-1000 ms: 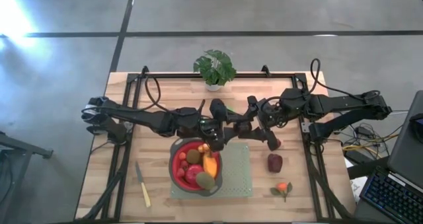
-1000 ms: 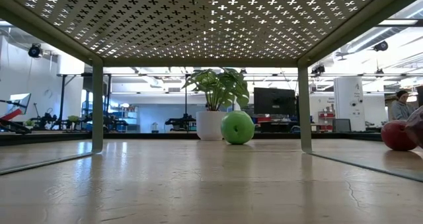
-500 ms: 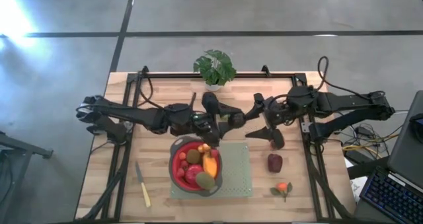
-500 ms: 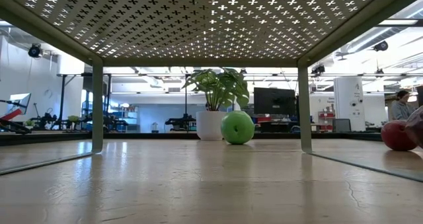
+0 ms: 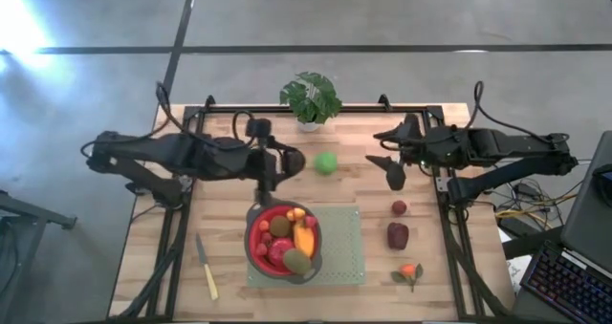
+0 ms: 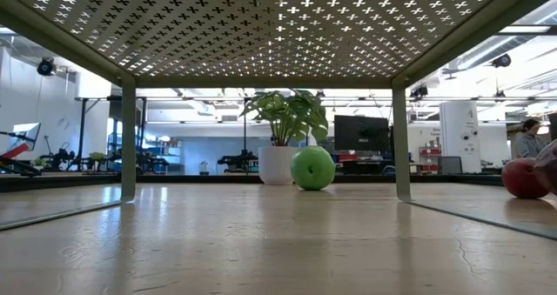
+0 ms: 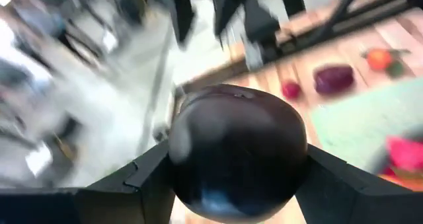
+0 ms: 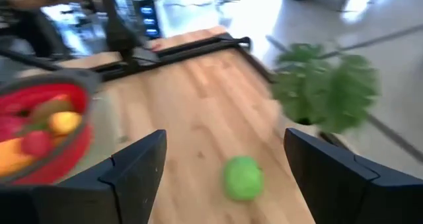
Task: Pick & Place Fruit
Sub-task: Put the plum into the red strainer
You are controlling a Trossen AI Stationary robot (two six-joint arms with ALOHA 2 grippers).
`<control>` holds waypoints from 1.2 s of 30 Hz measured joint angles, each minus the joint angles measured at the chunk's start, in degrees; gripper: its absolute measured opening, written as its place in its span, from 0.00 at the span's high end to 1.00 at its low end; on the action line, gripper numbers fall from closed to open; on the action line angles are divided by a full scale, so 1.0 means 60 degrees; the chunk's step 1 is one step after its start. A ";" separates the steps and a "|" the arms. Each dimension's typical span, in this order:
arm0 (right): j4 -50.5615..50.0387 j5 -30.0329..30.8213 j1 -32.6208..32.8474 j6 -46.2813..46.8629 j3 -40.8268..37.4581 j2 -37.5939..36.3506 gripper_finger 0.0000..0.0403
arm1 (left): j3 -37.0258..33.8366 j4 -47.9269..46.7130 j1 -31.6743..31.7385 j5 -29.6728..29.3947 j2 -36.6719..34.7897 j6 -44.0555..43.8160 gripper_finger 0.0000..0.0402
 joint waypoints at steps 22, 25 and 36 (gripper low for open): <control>-0.0270 0.1776 0.0011 0.0393 0.0000 0.0018 0.43 | 0.0814 -0.5046 -0.1533 0.2840 0.0385 -0.4146 0.37; -0.0260 0.1776 0.0011 0.0394 0.0000 0.0018 0.44 | 0.0807 -0.5158 -0.1679 0.2836 0.0582 -0.4382 0.37; -0.0252 0.1760 0.0007 0.0532 0.0000 0.0018 0.43 | 0.0800 -0.5521 -0.1869 0.2887 0.1592 -0.4563 0.37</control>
